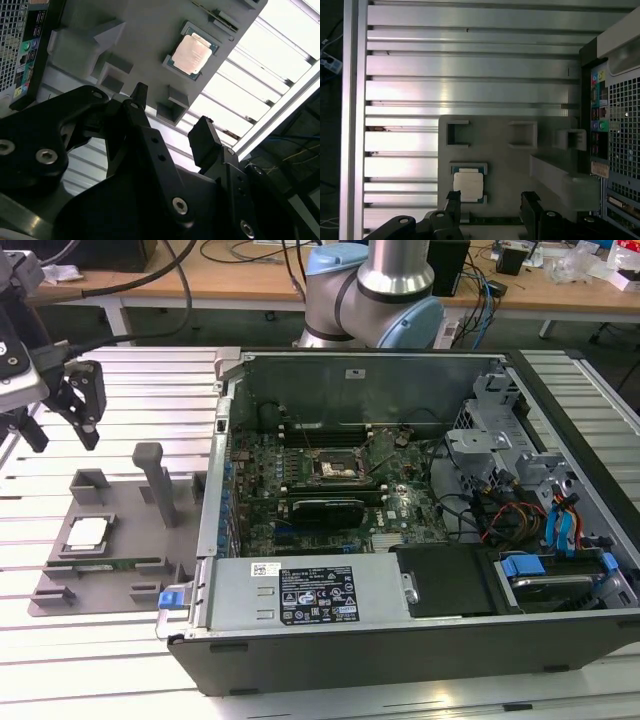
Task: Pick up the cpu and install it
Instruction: 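Pick up the cpu and move it towards the insertion slot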
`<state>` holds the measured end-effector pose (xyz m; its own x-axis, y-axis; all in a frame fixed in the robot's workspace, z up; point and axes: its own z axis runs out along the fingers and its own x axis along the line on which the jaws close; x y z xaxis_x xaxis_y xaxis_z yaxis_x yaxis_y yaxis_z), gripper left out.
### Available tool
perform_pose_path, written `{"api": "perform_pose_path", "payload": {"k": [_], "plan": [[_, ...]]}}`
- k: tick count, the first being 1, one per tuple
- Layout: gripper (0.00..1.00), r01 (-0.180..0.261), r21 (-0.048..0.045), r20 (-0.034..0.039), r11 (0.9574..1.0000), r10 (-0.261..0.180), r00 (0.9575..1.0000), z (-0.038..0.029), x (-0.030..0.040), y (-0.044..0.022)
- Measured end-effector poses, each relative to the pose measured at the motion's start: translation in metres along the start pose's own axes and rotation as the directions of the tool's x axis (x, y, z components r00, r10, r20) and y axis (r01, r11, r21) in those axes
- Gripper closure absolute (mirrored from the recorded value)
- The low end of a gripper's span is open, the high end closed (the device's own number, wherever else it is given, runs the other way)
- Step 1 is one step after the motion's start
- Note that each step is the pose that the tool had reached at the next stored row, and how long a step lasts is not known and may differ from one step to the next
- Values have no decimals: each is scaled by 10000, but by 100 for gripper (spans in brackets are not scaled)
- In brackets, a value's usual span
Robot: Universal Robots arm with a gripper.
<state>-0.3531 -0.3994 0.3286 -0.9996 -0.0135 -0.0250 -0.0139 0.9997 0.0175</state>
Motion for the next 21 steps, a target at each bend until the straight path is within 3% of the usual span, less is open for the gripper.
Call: {"api": "perform_pose_path", "payload": {"k": [11,21], "plan": [[40,0,0,-1,10000,0,10000,120,3,-2],[40,0,-1,0,10000,0,10000,288,7,-5]]}}
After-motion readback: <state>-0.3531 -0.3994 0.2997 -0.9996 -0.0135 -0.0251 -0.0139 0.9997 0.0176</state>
